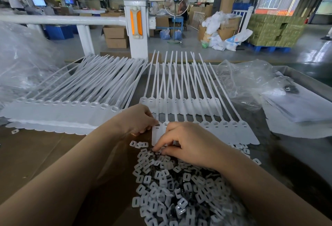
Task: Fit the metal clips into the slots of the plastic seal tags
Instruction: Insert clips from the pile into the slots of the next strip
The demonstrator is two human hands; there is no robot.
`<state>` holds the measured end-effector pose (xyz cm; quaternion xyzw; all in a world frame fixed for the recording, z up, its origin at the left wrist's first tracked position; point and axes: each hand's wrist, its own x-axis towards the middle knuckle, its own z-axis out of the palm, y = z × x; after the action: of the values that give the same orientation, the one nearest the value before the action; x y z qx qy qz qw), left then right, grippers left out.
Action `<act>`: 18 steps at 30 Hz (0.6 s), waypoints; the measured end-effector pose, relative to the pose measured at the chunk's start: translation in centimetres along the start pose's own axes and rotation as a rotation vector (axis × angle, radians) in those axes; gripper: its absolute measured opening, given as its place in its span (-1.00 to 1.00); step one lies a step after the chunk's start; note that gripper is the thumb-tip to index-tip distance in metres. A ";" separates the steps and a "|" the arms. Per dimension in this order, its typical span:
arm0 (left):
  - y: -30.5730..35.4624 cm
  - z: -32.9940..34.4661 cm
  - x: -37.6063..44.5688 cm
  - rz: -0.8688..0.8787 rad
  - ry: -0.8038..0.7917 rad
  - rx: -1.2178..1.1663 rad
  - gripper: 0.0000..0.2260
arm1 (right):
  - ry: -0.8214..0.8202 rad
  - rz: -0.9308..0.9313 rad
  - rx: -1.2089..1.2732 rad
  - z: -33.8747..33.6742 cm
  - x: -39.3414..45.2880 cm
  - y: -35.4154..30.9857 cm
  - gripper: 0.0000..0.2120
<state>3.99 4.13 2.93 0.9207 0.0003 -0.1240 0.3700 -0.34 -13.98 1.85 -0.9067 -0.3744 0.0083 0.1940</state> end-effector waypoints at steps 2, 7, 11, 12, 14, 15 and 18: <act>-0.1 0.0 -0.2 0.033 0.013 -0.001 -0.82 | 0.001 0.008 0.006 0.0 0.1 0.1 -0.84; 0.5 -0.4 -0.5 0.192 0.036 -0.163 -0.94 | 0.204 0.125 0.221 -0.4 0.2 0.3 -0.91; 1.4 -0.3 -1.0 0.209 -0.133 -0.377 -0.97 | 0.431 0.317 0.502 -1.2 0.1 1.2 -0.97; 1.5 -0.3 -1.1 0.205 -0.163 -0.416 -0.96 | 0.451 0.348 0.558 -1.3 0.0 1.4 -0.99; 1.6 -0.2 -1.2 0.205 -0.210 -0.468 -0.94 | 0.465 0.398 0.628 -1.3 0.0 1.6 -0.97; 1.6 -0.3 -1.2 0.204 -0.223 -0.485 -0.93 | 0.467 0.418 0.651 -1.3 0.1 1.7 -0.97; 1.6 -0.5 -1.2 0.194 -0.239 -0.547 -0.94 | 0.472 0.442 0.693 -1.2 0.2 1.7 -0.95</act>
<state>3.03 3.40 4.62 0.7618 -0.0974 -0.1907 0.6113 1.15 -15.39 2.38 -0.8236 -0.0935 -0.0323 0.5585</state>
